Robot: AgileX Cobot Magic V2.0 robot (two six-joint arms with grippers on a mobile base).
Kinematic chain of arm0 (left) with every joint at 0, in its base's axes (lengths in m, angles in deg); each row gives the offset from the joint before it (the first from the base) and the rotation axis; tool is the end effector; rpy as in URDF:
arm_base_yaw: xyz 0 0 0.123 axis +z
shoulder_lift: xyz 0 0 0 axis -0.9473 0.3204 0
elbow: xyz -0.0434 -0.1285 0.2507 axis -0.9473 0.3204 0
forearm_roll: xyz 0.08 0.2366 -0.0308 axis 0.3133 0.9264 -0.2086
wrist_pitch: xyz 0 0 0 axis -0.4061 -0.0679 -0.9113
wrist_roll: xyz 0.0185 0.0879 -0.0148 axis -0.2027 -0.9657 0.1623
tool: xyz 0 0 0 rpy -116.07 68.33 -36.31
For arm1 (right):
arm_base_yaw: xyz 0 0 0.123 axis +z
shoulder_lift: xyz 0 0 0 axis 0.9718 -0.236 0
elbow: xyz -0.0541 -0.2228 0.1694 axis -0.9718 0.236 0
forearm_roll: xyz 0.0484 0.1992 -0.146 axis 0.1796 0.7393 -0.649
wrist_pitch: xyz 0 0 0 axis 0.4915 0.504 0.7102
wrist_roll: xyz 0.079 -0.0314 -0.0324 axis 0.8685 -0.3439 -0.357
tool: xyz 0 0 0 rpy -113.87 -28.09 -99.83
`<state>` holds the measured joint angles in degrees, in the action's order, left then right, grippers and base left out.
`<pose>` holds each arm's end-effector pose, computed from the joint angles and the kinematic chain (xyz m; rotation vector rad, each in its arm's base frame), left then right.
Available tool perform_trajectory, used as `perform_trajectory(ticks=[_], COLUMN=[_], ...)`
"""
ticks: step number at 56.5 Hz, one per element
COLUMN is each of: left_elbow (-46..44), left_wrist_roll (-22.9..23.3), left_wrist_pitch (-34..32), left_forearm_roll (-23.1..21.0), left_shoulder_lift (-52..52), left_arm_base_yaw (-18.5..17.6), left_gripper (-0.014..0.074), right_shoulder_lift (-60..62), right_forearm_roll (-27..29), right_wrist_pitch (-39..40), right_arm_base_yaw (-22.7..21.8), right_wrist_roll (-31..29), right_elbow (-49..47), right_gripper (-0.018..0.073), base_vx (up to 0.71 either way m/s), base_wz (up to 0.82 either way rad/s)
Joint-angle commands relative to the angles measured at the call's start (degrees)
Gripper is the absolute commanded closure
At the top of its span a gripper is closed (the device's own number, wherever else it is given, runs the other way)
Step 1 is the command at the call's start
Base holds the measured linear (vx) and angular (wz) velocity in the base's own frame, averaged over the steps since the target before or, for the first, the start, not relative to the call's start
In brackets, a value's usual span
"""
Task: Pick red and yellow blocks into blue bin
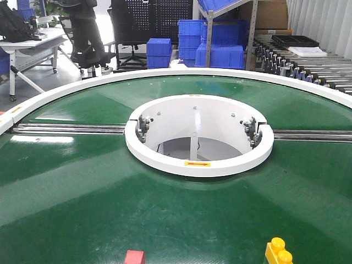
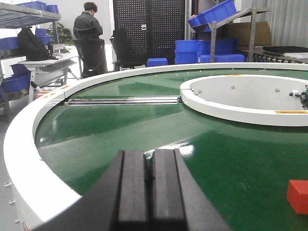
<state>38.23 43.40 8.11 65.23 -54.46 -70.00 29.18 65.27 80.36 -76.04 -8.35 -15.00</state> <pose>0.0565 0.0012 0.2038 -0.0044 1.5130 0.0305 0.0569 0.0001 0.1999 -0.0268 1.5401 -0.0227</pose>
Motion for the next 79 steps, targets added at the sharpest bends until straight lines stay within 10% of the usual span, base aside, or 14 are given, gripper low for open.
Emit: perform_trajectory(ticks=[1, 41, 59, 79], left_elbow=[-0.96, -0.96, -13.49, -39.32], left_wrist_roll=[0.53, 0.58, 3.36, 1.59], left_wrist_pitch=[-4.8, -6.12, -9.67, 19.83], left_forearm_roll=[-0.26, -0.32, -0.27, -0.08], left_shoulder_lift=[-0.98, -0.98, -0.77, 13.74], left_arm_base_yaw=[-0.08, -0.08, -0.08, -0.08], left_gripper=[0.0594, 0.0594, 0.0594, 0.0594], right_shoulder_lift=[0.62, 0.62, -0.97, -18.66], right_forearm_roll=[-0.23, -0.18, -0.65, -0.85], right_wrist_pitch=[4.87, 11.68, 3.25, -24.74], right_arm_base_yaw=[-0.28, -0.28, -0.28, -0.28], right_wrist_roll=[-0.24, -0.18, -0.27, -0.86], right_elbow=[0.37, -0.03, -19.36, -41.83], right_gripper=[0.0569, 0.0569, 0.0569, 0.0569], base_vx=[0.0, 0.0, 0.0, 0.0], base_wz=[0.0, 0.0, 0.0, 0.0])
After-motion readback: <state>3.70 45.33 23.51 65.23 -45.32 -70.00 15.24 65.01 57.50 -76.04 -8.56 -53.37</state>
